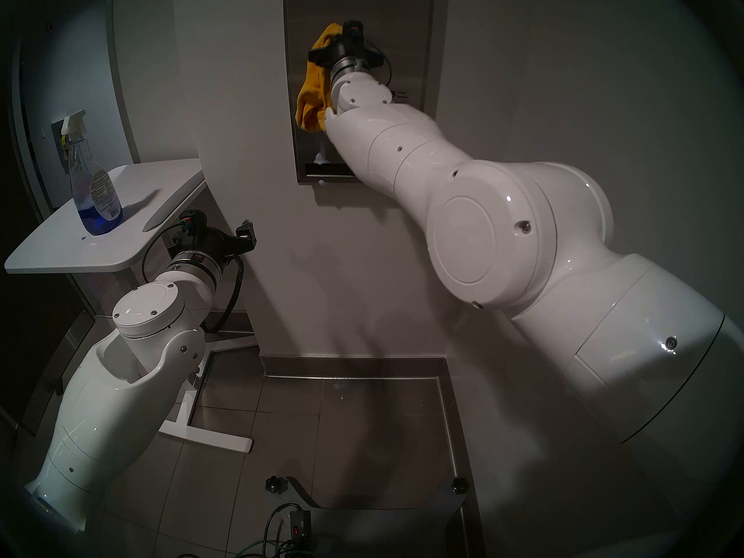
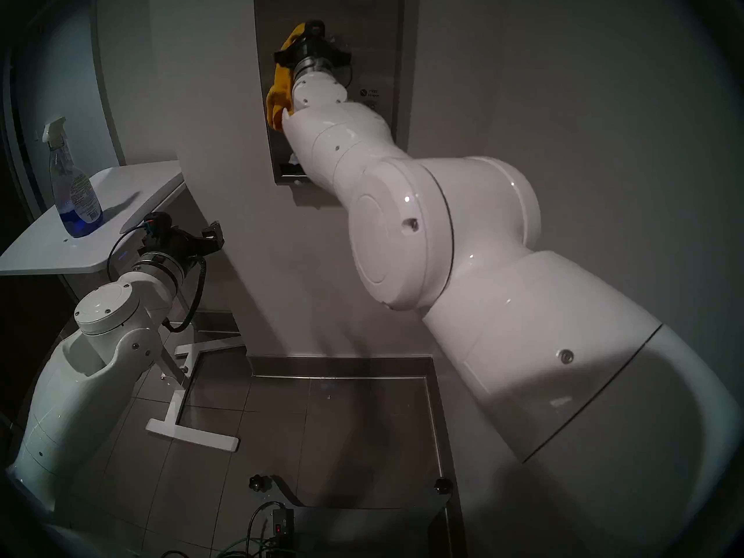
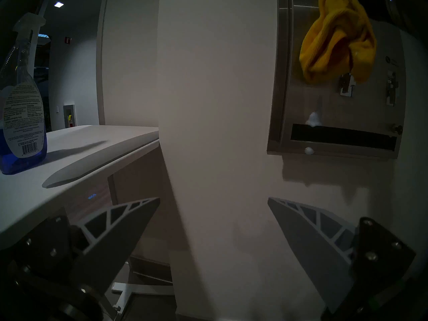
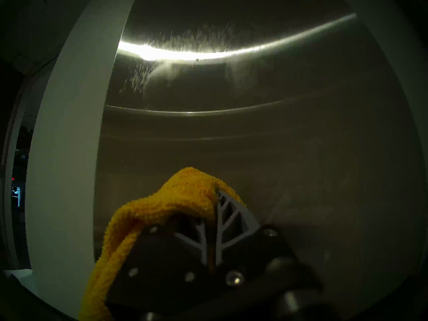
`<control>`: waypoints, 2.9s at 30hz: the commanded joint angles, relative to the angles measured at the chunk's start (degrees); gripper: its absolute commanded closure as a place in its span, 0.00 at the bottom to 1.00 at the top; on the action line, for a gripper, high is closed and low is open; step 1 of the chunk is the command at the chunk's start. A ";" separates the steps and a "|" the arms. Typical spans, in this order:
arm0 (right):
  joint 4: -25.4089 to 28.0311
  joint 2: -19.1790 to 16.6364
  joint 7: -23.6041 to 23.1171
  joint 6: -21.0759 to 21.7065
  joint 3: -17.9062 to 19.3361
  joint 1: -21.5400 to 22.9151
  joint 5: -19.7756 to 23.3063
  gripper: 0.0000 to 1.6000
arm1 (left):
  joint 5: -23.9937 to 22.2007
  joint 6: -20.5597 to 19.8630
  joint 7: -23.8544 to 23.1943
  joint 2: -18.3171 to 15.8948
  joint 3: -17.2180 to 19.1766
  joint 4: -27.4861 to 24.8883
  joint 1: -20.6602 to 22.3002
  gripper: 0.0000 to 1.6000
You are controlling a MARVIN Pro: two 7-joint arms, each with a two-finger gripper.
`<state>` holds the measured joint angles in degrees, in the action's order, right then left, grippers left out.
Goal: Pick up the cloth and wipe the surface
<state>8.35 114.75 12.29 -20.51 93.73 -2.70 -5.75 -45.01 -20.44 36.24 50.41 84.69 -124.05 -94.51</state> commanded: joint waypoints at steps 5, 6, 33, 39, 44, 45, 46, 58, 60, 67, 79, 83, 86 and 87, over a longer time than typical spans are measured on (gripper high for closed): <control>-1.74 0.25 1.00 1.10 2.13 -1.61 2.09 1.00 | 0.01 0.66 -0.05 0.08 0.96 -1.74 2.03 0.00; -1.78 0.25 0.90 0.95 2.08 -1.49 2.01 1.00 | 0.01 0.65 -0.05 0.07 0.95 -1.74 2.02 0.00; 3.48 -6.97 0.68 -0.95 1.23 7.65 -0.28 1.00 | 0.10 0.45 0.20 -0.12 0.55 -1.25 1.59 0.00; 3.09 -8.18 -0.12 -0.52 0.84 7.89 -1.34 1.00 | 0.09 0.52 0.23 -0.12 0.60 -1.40 1.76 0.00; 2.07 -7.01 -2.20 -0.31 -0.29 7.75 -2.84 1.00 | 0.06 0.59 0.25 -0.11 0.66 -1.55 1.92 0.00; 1.88 -6.58 -2.44 -0.32 -0.56 7.60 -3.10 1.00 | 0.06 0.59 0.25 -0.11 0.67 -1.56 1.93 0.00; 1.77 -6.13 -2.45 -0.55 -1.04 7.40 -3.54 1.00 | 0.06 0.59 0.26 -0.11 0.66 -1.55 1.92 0.00; -1.24 -0.65 -4.04 -0.33 -2.17 3.48 -3.45 1.00 | 0.04 0.59 0.32 -0.12 0.65 -1.58 1.96 0.00; -1.85 -0.59 -4.38 0.04 -2.09 2.98 -3.36 1.00 | 0.04 0.59 0.33 -0.11 0.66 -1.59 1.98 0.00; -2.62 -1.74 -4.00 1.54 0.28 1.20 -1.18 1.00 | 0.05 0.57 0.37 -0.13 0.62 -1.55 1.94 0.00; -2.54 -0.57 -4.46 1.15 2.19 -5.14 0.50 1.00 | 0.05 0.56 0.42 -0.15 0.60 -1.53 1.90 0.00; -2.39 0.09 -4.71 -0.25 1.93 -5.80 0.29 1.00 | 0.03 0.59 0.43 -0.14 0.63 -1.59 1.98 0.00; -2.40 0.09 -4.91 -0.48 1.92 -6.04 0.31 1.00 | 0.03 0.60 0.44 -0.14 0.63 -1.61 2.00 0.00; -2.41 0.08 -4.97 -0.56 1.92 -6.09 0.32 1.00 | 0.02 0.60 0.44 -0.14 0.63 -1.61 2.00 0.00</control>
<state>6.16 115.12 6.92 -21.48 95.36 -6.80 -5.68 -45.03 -20.44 36.82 50.25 84.44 -124.18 -94.20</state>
